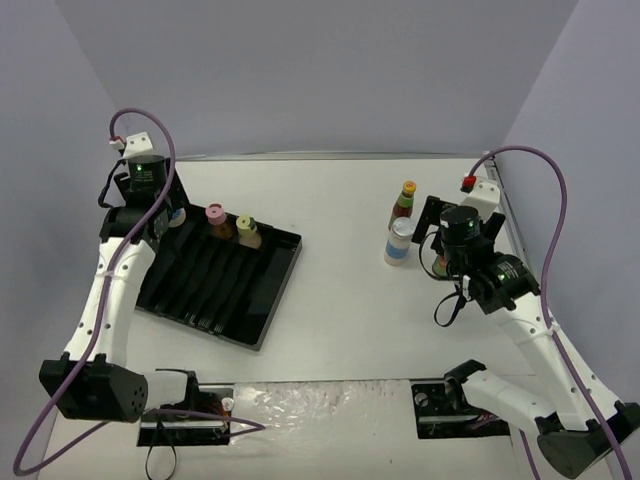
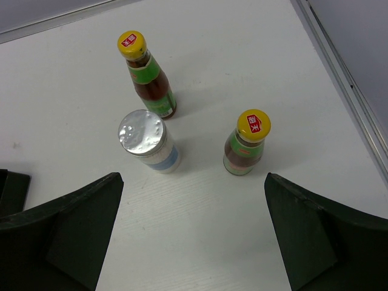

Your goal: Organize the condiment bottles

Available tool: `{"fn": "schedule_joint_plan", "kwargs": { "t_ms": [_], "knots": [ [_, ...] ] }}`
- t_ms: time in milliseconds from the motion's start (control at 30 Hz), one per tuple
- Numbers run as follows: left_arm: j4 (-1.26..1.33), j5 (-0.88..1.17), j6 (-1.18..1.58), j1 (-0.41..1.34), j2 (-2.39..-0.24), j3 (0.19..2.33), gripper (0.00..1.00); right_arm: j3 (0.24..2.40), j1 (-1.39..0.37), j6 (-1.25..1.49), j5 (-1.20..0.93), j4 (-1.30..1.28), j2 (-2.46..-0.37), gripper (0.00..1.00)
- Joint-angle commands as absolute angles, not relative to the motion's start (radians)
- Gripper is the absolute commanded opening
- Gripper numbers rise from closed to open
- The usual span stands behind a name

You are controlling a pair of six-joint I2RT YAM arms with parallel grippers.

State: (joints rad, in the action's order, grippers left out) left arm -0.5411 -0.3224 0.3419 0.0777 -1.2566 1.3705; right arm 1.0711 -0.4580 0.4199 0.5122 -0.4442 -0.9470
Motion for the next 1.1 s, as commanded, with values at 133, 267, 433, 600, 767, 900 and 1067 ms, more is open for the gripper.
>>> {"fn": "schedule_joint_plan", "kwargs": {
  "t_ms": [133,267,433,600,767,900,1067],
  "knots": [
    [-0.346,-0.272,0.406,-0.074,-1.323,1.351,0.0,1.069,-0.456,0.423,0.5,-0.374,-0.938,1.0],
    [-0.303,-0.244,0.414,-0.095,-1.391,1.351,0.0,1.063,-0.456,0.42,0.497,-0.374,-0.934,1.0],
    [-0.246,-0.224,0.41,-0.095,-1.443,1.353,0.0,1.062,-0.456,0.423,0.5,-0.373,-0.939,1.0],
    [-0.204,-0.216,0.402,-0.095,-1.509,1.369,0.0,1.05,-0.457,0.426,0.501,-0.367,-0.936,1.0],
    [-0.156,-0.219,0.371,-0.094,-1.562,1.375,0.0,1.037,-0.456,0.425,0.498,-0.364,-0.928,1.0],
    [-0.11,-0.215,0.359,-0.095,-1.583,1.351,0.0,1.026,-0.456,0.429,0.493,-0.361,-0.919,1.0],
    [-0.06,-0.208,0.359,-0.094,-1.612,1.324,0.0,1.018,-0.456,0.43,0.491,-0.36,-0.916,1.0]
  ]
}}
